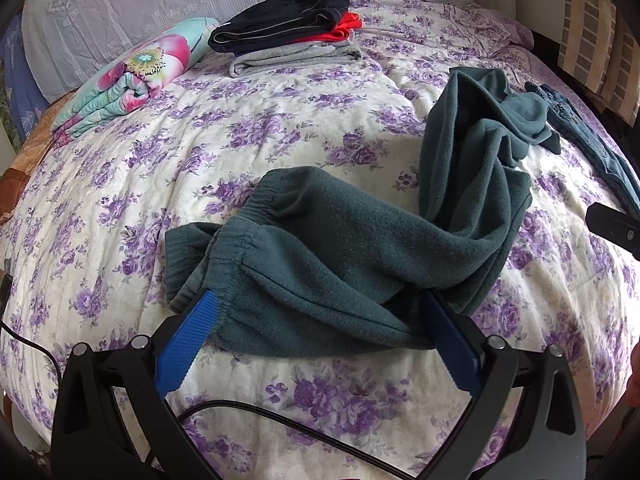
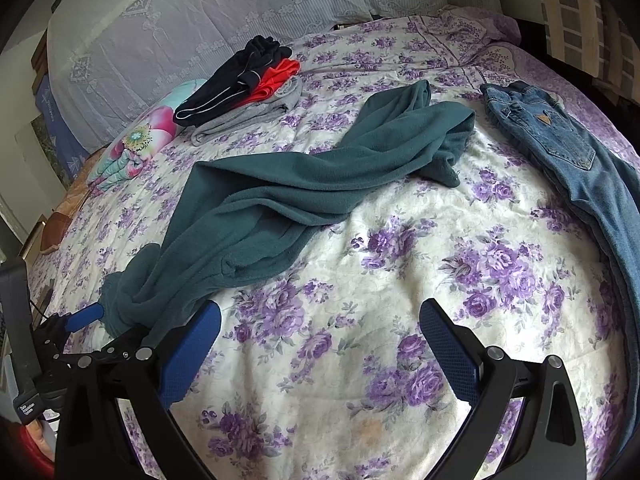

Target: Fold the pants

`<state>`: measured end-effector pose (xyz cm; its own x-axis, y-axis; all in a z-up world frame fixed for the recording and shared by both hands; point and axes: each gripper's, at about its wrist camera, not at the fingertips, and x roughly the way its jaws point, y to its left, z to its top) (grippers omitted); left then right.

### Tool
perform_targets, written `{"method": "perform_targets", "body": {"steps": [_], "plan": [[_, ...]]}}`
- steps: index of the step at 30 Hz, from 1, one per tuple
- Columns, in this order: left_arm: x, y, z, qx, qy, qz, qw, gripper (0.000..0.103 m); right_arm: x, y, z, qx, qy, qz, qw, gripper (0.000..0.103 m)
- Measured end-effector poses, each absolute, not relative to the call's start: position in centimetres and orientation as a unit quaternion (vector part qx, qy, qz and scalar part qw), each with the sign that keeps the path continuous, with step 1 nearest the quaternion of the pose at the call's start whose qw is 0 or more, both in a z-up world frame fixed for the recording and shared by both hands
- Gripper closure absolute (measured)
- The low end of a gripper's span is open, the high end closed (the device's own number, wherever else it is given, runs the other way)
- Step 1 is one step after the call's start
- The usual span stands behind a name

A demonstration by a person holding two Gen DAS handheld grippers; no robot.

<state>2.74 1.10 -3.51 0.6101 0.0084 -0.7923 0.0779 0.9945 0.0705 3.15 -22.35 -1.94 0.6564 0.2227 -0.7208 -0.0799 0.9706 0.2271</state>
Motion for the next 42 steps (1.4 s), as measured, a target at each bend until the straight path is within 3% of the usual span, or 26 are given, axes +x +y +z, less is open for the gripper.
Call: {"method": "perform_targets", "body": {"steps": [11, 13, 20, 23, 28, 35, 39, 42], "plan": [[4.3, 2.5, -4.7, 0.000, 0.460, -0.059, 0.886, 0.006, 3.7, -22.8, -2.5, 0.106, 0.411, 0.087, 0.901, 0.004], [4.4, 3.5, -4.4, -0.027, 0.458, -0.069, 0.886, 0.020, 3.7, -22.9, -2.6, 0.107, 0.413, 0.084, 0.901, 0.003], [4.1, 5.7, -4.0, -0.071, 0.448, -0.104, 0.885, 0.044, 3.7, -23.0, -2.8, 0.120, 0.416, 0.089, 0.897, 0.003], [4.3, 5.7, -3.8, -0.092, 0.452, -0.132, 0.877, 0.069, 3.7, -22.5, -2.9, 0.114, 0.420, 0.093, 0.896, 0.003], [5.1, 6.3, -3.1, -0.124, 0.452, -0.144, 0.871, 0.088, 3.2, -22.7, -2.6, 0.109, 0.412, 0.087, 0.901, 0.003], [6.6, 16.4, 5.0, -0.184, 0.331, -0.033, 0.925, 0.090, 2.4, -24.3, -1.5, 0.108, 0.400, 0.057, 0.908, 0.004], [4.8, 25.7, 8.4, -0.174, 0.242, 0.158, 0.941, 0.090, 2.7, -24.3, -1.3, 0.110, 0.396, 0.053, 0.910, 0.003], [4.6, 29.7, 6.4, -0.132, 0.276, 0.260, 0.916, 0.089, 4.1, -23.5, -1.9, 0.106, 0.407, 0.056, 0.906, 0.003]]}}
